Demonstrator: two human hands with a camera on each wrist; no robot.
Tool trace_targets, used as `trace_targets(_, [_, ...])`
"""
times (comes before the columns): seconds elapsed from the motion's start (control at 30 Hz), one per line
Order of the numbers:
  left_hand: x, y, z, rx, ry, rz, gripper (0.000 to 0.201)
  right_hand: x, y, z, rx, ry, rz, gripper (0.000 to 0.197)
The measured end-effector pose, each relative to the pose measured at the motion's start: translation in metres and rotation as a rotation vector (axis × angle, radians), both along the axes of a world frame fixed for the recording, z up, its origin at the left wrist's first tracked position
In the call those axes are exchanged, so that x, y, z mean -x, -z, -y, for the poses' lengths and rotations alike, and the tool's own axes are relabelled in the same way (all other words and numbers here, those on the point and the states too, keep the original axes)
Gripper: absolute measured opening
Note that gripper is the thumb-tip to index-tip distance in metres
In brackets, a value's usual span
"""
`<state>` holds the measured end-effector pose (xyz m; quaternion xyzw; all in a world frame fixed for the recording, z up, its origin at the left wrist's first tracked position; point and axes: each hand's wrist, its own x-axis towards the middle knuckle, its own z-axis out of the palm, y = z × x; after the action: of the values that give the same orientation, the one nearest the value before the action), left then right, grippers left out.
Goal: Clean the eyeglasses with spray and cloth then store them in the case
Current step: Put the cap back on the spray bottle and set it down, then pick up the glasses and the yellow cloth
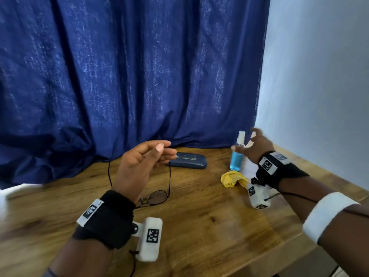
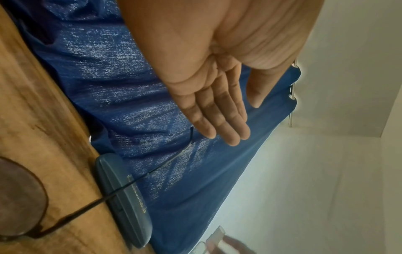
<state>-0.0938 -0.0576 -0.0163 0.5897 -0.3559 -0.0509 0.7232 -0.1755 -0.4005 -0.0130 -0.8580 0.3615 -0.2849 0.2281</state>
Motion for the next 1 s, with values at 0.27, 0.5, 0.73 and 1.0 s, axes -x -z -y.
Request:
trace_targets(0.27, [0.000, -0.008, -0.007, 0.037, -0.061, 0.009, 0.032, -0.012, -0.006, -0.144, 0.031, -0.653, 0.019, 0.021])
trace_targets(0.5, [-0.006, -0.005, -0.008, -0.053, -0.124, -0.041, 0.038, -0.063, 0.023, -0.167, -0.095, -0.847, -0.189, 0.024])
trace_targets(0.73, [-0.008, 0.002, -0.004, -0.211, -0.108, -0.128, 0.041, -0.086, 0.025, -0.146, -0.393, -0.774, 0.250, 0.023])
trace_targets(1.0, [-0.029, 0.030, 0.003, -0.351, -0.140, -0.354, 0.033, -0.088, 0.027, -0.117, -0.282, -0.704, 0.453, 0.021])
